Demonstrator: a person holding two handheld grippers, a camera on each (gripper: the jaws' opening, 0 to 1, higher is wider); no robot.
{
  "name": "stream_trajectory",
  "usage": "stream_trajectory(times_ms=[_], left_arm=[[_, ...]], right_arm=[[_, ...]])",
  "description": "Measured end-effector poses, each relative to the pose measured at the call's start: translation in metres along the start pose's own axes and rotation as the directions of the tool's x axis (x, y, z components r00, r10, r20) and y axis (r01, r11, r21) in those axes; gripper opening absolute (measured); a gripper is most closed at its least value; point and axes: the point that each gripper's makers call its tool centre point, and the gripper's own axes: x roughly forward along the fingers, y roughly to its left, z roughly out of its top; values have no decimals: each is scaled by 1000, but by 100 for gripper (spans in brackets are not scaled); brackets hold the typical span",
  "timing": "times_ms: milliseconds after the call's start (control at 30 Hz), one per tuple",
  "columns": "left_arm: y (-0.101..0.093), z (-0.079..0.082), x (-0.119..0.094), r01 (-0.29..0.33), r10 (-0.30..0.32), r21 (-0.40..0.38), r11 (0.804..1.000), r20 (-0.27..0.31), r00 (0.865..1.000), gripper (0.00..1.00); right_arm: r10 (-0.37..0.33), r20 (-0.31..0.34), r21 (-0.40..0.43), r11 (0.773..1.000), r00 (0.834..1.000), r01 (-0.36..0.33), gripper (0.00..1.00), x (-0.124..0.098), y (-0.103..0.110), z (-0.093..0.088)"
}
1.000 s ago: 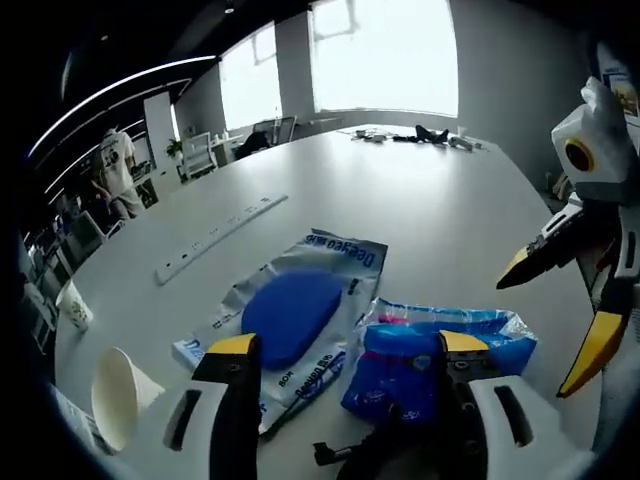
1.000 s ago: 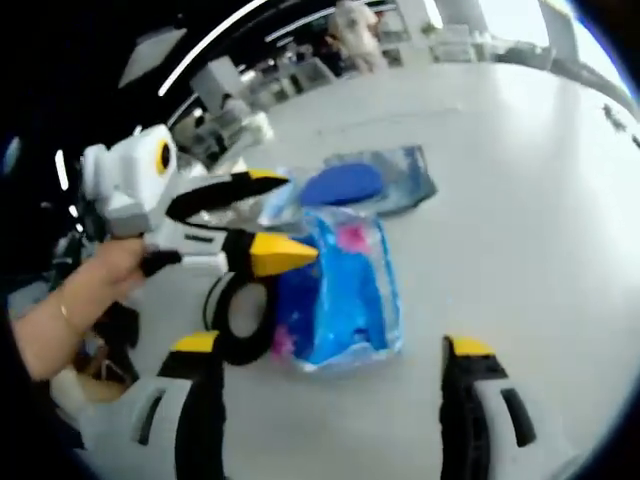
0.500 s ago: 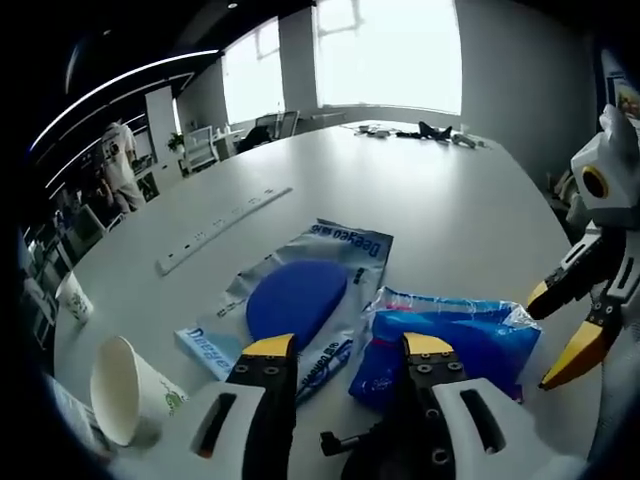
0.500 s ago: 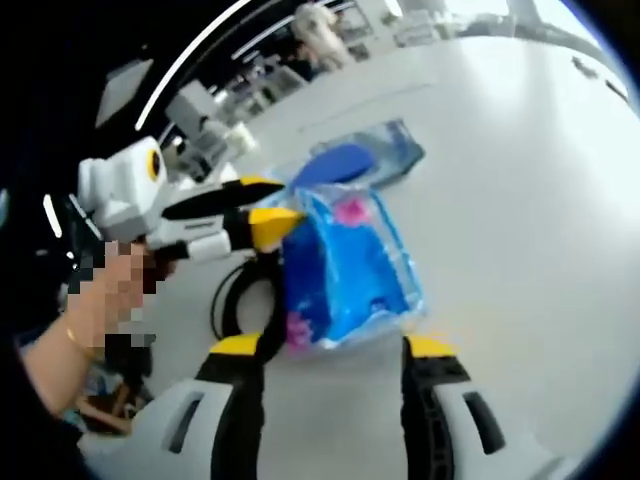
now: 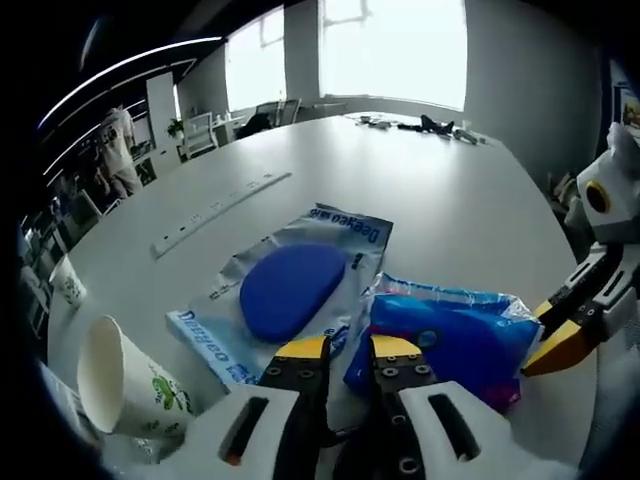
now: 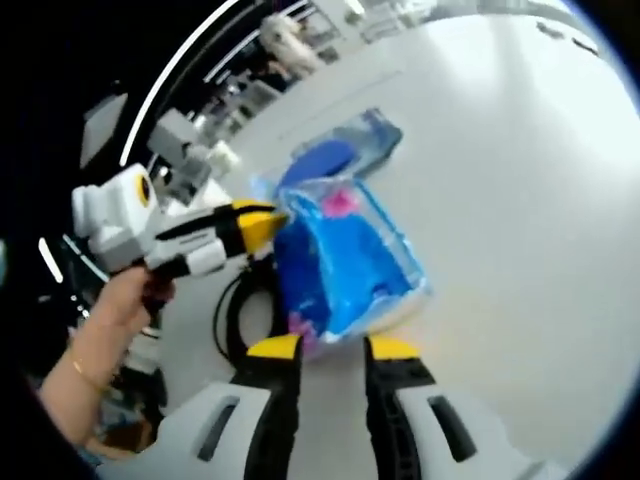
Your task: Arrange the tabletop items into an orderly group along one side of the table until the central work area is clear of visible clutter.
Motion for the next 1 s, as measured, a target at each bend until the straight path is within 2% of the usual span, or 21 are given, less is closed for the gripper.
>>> stream_trajectory(times_ms=[133, 267, 600, 1000], left_arm=[[-1, -2, 1, -2, 2, -9, 1000, -3, 1000, 5], [-1, -2, 0, -5, 5, -6, 1000, -6, 1000, 3], [-5, -1, -2, 4, -4, -6, 1000, -14, 1000, 1], [-17, 1, -7, 38, -38, -22, 999, -19, 999, 0]], right_arm=[[-5, 10, 10, 1000, 1000, 4, 20, 1, 0, -1], [5, -2, -6, 1000, 1000, -5, 12, 2, 3, -5], [2, 14, -19, 1000, 1000, -2, 2, -1, 1, -6], [-27, 50, 11, 1000, 998, 27, 0, -18, -15, -1]])
